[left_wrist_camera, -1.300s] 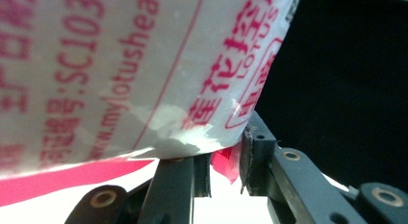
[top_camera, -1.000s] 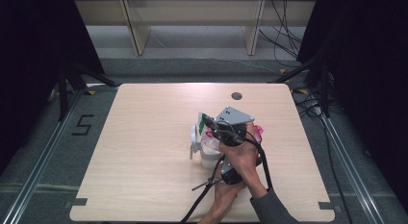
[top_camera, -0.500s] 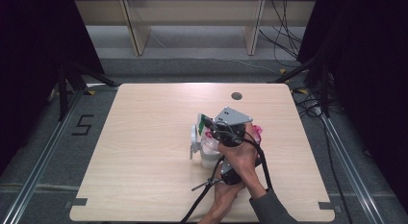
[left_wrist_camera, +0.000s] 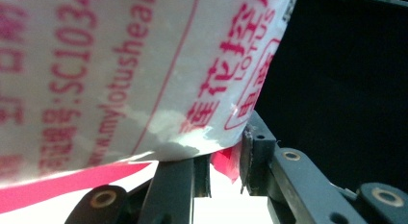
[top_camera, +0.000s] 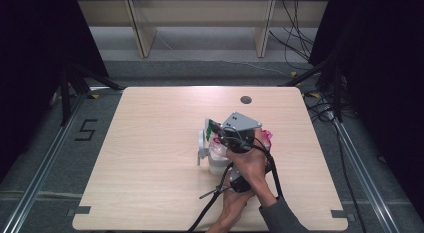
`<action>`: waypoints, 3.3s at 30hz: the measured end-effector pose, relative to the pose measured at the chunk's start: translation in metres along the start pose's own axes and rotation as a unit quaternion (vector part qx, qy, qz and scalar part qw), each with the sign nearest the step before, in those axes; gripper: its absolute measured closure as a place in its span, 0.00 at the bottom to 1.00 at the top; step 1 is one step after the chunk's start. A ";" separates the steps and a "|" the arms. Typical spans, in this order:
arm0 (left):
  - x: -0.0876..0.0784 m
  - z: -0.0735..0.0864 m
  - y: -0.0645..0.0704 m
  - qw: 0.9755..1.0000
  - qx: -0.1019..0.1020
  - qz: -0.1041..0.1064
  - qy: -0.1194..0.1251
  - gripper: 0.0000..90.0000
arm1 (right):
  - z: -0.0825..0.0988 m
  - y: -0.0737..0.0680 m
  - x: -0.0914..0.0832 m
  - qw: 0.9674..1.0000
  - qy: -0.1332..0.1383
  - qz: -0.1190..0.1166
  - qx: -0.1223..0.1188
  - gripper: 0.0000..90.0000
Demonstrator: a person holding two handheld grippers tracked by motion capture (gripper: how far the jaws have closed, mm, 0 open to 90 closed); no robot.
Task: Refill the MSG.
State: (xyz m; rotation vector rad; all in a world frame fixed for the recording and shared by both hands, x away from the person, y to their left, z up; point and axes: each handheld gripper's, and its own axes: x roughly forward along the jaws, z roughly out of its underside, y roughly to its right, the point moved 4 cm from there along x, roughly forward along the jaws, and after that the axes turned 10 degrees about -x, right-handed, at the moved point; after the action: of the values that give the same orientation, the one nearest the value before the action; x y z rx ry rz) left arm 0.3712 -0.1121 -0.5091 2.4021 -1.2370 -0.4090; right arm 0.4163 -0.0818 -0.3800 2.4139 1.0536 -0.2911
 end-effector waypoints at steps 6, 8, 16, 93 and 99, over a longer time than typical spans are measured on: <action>0.000 0.001 0.000 1.000 0.002 0.002 -0.003 0.85 | 0.001 0.001 0.000 1.000 0.000 0.000 0.000 0.99; 0.000 0.000 0.000 1.000 0.000 0.002 -0.001 0.85 | 0.000 0.001 -0.001 1.000 0.001 -0.002 0.004 0.99; 0.000 0.001 0.001 1.000 0.001 0.002 -0.003 0.85 | 0.001 0.003 -0.002 1.000 0.002 0.000 0.003 0.99; 0.000 0.000 0.000 1.000 0.005 -0.004 0.004 0.85 | 0.000 0.001 -0.002 1.000 0.001 -0.010 0.005 0.99; 0.001 0.003 -0.001 1.000 -0.001 0.001 -0.003 0.85 | 0.003 0.001 0.002 1.000 -0.001 -0.007 0.006 0.99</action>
State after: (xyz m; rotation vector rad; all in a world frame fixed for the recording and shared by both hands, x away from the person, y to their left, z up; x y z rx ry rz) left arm 0.3718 -0.1131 -0.5122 2.3990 -1.2403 -0.4159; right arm 0.4183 -0.0826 -0.3825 2.4166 1.0713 -0.3050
